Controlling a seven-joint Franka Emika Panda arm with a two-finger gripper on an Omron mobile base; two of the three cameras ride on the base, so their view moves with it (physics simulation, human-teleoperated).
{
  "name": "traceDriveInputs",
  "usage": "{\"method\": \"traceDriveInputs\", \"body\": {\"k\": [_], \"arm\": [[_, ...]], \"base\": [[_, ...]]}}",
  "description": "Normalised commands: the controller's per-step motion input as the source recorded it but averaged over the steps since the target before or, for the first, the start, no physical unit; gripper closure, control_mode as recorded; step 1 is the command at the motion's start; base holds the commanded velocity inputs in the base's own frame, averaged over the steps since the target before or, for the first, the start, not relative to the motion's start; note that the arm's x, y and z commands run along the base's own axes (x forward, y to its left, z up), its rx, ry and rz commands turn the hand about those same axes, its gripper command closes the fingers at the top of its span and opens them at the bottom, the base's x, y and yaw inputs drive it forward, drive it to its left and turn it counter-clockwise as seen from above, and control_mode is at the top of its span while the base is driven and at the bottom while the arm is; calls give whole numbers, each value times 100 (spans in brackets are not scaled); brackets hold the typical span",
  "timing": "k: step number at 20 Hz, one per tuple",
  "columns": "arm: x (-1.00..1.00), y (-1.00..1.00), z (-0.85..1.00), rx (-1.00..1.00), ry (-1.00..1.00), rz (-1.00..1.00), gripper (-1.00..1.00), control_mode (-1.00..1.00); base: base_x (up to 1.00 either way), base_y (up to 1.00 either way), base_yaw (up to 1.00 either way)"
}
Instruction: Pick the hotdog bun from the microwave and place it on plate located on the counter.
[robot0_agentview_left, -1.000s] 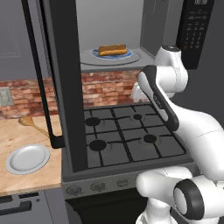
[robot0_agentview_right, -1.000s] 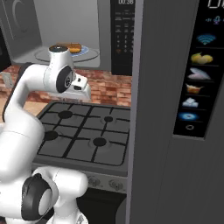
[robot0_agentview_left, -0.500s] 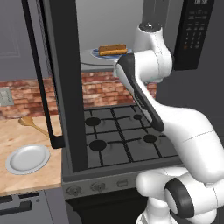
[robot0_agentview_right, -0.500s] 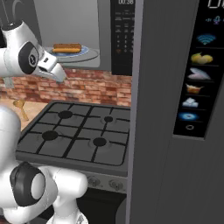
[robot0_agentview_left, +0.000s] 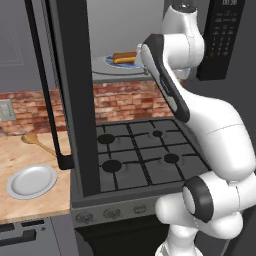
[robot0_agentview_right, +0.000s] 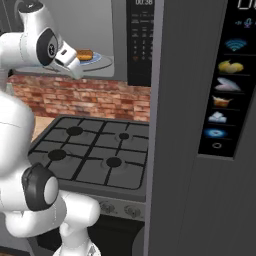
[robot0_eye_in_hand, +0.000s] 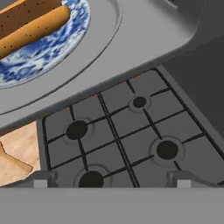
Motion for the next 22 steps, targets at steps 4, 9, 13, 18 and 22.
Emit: {"method": "traceDriveInputs", "body": {"k": [4,9,13,18,22], "arm": [[39,-20,0,16,-25,8,-100,-100],[4,4,9,3,-44,1,-100,-100],[0,28,24,0,-38,-3,-100,-100],[28,44,2,0,-7,-6,-100,-100],[46,37,18,0,1,-8,-100,-100]], "base": [[0,0,0],[0,0,0],[0,0,0],[0,0,0],[0,0,0]]}}
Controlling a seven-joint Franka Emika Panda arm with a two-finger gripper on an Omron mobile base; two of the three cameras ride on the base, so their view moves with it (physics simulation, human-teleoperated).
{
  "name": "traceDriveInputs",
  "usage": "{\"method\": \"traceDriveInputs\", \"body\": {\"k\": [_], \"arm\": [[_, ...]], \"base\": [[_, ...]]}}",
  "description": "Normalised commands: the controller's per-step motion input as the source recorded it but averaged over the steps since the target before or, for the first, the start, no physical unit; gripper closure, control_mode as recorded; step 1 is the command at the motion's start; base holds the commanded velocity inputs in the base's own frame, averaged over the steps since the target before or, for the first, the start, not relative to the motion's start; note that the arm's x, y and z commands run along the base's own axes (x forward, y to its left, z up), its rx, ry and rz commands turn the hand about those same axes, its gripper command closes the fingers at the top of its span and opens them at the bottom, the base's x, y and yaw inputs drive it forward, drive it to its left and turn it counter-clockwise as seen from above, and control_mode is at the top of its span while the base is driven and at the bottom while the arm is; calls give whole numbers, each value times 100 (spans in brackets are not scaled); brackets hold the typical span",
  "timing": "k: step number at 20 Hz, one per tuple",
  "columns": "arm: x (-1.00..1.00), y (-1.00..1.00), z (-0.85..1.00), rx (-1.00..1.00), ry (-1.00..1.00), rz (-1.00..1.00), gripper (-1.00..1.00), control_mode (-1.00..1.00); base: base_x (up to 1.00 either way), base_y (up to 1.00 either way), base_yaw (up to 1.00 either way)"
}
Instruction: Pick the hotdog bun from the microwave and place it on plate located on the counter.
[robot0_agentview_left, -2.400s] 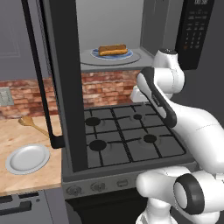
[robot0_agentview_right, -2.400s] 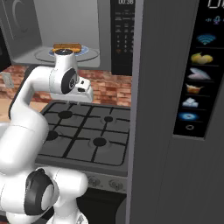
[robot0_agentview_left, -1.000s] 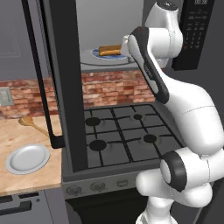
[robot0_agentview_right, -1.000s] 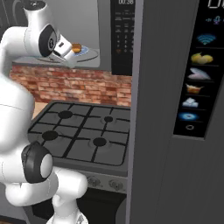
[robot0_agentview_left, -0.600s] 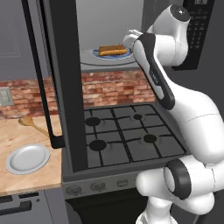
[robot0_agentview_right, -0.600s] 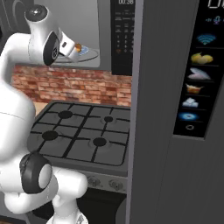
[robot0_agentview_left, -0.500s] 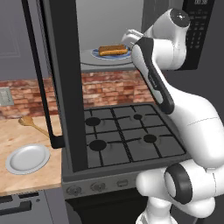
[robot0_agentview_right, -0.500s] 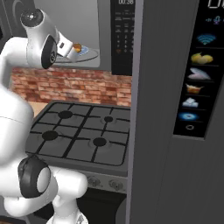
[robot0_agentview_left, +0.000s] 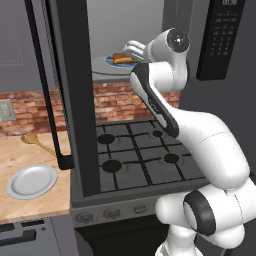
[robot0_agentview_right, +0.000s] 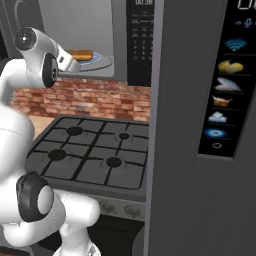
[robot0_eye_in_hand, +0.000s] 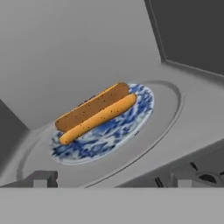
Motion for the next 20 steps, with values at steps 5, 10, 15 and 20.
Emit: {"method": "traceDriveInputs", "body": {"k": [5,10,15,20], "arm": [[46,17,45,0,6,-12,-100,-100],[29,1,45,0,13,-12,-100,-100],[12,0,-2,0,17,-1,-100,-100],[0,0,-25,0,13,0,-100,-100]], "base": [[0,0,0],[0,0,0],[0,0,0],[0,0,0]]}}
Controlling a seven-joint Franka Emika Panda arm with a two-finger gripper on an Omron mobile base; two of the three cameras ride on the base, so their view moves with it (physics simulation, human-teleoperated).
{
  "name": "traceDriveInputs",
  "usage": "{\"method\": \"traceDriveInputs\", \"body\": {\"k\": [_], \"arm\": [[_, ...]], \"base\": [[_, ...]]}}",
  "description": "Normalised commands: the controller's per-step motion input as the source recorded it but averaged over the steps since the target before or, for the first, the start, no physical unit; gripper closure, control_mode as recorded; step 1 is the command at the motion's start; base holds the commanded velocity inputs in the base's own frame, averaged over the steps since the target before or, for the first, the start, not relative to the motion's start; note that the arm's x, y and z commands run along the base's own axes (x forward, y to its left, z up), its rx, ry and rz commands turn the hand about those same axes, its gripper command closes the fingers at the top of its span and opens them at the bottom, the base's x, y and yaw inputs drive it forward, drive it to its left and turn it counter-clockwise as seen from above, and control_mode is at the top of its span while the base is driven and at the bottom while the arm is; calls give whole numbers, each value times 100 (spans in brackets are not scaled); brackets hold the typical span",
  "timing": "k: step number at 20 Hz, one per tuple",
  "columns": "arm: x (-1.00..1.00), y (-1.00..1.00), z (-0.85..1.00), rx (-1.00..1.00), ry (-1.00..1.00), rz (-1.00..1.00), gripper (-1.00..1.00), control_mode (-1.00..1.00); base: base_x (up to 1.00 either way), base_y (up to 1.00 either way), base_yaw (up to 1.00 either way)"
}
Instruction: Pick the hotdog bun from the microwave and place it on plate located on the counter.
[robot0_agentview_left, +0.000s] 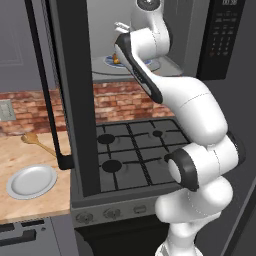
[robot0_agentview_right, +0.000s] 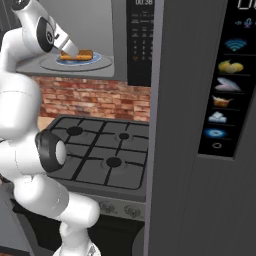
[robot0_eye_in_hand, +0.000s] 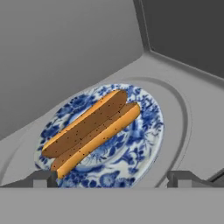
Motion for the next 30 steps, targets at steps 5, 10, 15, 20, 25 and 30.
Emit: {"method": "traceDriveInputs", "body": {"k": [5,10,15,20,25,30], "arm": [[0,0,-23,0,4,0,-100,-100],[0,0,-20,0,0,0,-100,-100],[9,0,-10,0,0,0,-100,-100],[22,0,0,1,0,-4,-100,-100],[30,0,0,3,0,-8,-100,-100],[31,0,0,2,0,-10,-100,-100]], "base": [[0,0,0],[0,0,0],[0,0,0],[0,0,0],[0,0,0],[0,0,0]]}}
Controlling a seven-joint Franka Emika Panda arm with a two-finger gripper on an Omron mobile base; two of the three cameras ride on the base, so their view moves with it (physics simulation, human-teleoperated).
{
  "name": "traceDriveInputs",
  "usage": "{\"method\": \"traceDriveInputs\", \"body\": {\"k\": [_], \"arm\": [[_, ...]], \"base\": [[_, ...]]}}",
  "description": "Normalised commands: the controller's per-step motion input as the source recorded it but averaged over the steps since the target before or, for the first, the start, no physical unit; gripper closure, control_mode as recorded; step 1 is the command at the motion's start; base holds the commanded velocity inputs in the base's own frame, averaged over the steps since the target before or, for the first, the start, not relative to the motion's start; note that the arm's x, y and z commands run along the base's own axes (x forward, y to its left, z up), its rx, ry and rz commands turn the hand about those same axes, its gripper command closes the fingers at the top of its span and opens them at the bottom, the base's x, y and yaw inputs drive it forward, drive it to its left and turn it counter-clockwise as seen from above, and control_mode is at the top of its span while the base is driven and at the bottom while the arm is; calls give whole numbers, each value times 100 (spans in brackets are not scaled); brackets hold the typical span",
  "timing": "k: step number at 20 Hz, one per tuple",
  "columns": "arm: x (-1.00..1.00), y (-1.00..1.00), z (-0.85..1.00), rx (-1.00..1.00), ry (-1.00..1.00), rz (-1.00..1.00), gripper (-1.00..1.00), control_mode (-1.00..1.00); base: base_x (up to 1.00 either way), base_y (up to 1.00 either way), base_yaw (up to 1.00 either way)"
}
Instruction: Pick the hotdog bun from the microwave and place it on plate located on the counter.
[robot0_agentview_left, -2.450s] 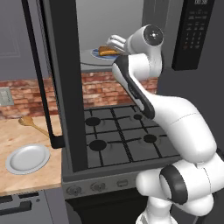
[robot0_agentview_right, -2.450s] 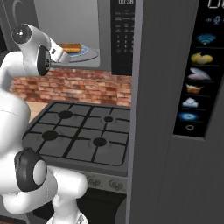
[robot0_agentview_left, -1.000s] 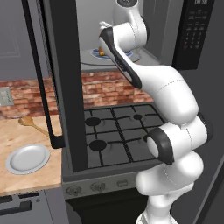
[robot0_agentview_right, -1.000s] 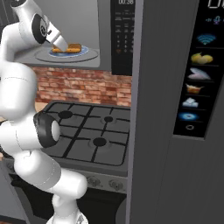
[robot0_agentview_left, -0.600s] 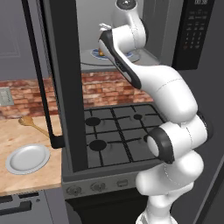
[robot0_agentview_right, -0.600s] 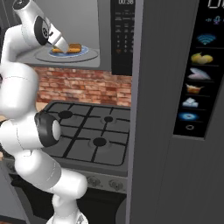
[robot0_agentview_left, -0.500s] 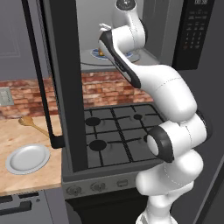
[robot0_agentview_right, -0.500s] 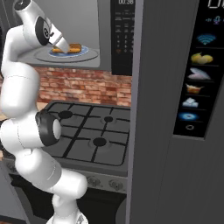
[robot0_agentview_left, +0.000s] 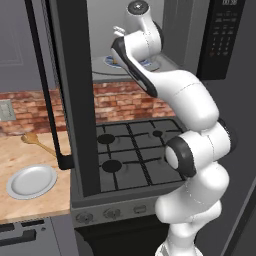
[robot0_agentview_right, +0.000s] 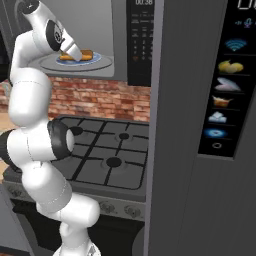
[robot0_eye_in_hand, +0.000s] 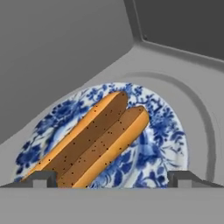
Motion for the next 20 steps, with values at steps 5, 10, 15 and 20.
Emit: {"method": "traceDriveInputs", "body": {"k": [5,10,15,20], "arm": [[31,1,0,2,0,-10,-100,-100],[31,1,0,2,1,-8,-100,-100],[19,0,0,3,4,-7,-100,-100],[0,2,-7,0,3,-5,-100,-100]], "base": [[0,0,0],[0,0,0],[0,0,0],[0,0,0]]}}
